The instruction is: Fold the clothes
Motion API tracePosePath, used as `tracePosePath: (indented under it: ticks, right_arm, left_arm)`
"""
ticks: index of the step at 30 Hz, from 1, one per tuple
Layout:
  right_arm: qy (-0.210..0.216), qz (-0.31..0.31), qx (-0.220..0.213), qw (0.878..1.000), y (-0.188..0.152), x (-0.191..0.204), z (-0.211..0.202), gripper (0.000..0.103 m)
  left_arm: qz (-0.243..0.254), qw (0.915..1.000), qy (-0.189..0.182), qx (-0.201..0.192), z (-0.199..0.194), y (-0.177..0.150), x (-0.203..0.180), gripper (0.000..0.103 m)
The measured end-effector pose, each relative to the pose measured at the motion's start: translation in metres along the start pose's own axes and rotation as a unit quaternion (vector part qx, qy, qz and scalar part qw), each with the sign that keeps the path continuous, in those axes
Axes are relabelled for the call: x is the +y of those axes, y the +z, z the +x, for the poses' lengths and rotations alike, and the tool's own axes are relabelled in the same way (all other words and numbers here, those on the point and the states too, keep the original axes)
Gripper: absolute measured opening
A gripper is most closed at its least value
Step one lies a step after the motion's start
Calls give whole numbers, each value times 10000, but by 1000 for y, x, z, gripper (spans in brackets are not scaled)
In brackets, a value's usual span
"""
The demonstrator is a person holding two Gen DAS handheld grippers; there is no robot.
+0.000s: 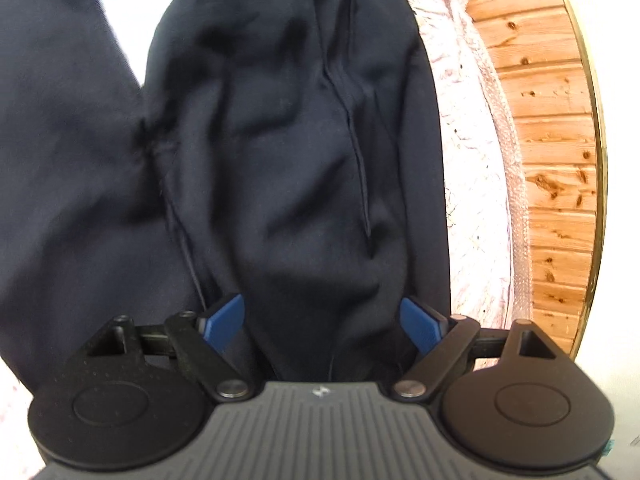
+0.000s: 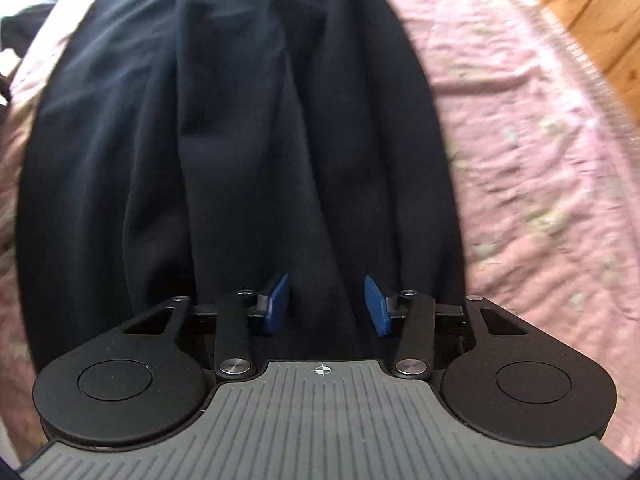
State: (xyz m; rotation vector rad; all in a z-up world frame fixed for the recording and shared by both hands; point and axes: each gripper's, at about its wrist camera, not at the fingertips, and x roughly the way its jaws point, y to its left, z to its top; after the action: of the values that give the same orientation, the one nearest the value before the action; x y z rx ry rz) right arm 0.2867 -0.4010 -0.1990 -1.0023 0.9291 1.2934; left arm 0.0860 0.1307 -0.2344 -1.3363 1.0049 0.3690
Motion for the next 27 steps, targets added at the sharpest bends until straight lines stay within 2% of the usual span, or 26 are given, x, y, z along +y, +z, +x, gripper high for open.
tracePosePath:
  ticks: [2, 3, 4, 7, 11, 16, 21, 23, 24, 25, 26, 27]
  right_arm:
    - [297, -2, 131, 9995, 0, -5, 3, 18]
    - [448, 21, 129, 9989, 1, -6, 2, 2]
    - [530, -5, 122, 9985, 3, -6, -2, 0]
    - [365, -338, 15, 9988, 6, 10, -21, 0]
    - [-49, -576, -464, 9973, 0, 38, -65, 0]
    - [-366, -640, -988, 9924, -12, 81, -110, 0]
    - [-593, -526, -1097, 9908, -29, 118, -110, 0]
    - [-702, -344, -1138, 9904, -34, 121, -105, 0]
    - [-771, -252, -1168, 9898, -36, 122, -101, 0]
    - [-851, -122, -1201, 9890, -38, 122, -97, 0]
    - [-919, 55, -1225, 9882, -40, 120, -95, 0]
    - [-1014, 283, -1252, 9865, -42, 118, -93, 0]
  left_arm:
    - [-34, 10000, -60, 4, 2, -2, 2, 88]
    - [-27, 10000, -71, 20, 5, -4, 0, 88]
    - [-22, 9999, -102, 45, 6, -6, -1, 88]
    - [24, 9997, -193, 139, 13, -14, -13, 88]
    - [186, 9992, -235, 282, 32, -21, -34, 88]
    - [391, 9974, 82, 607, 65, -27, -55, 89]
    - [593, 9933, 472, 871, 89, -36, -62, 89]
    - [714, 9928, 551, 794, 88, -41, -61, 78]
    - [784, 9928, 555, 717, 86, -43, -61, 67]
    - [827, 9928, 524, 690, 83, -42, -61, 23]
    - [867, 9928, 488, 668, 79, -42, -61, 3]
    - [966, 9934, 300, 534, 65, -43, -61, 1]
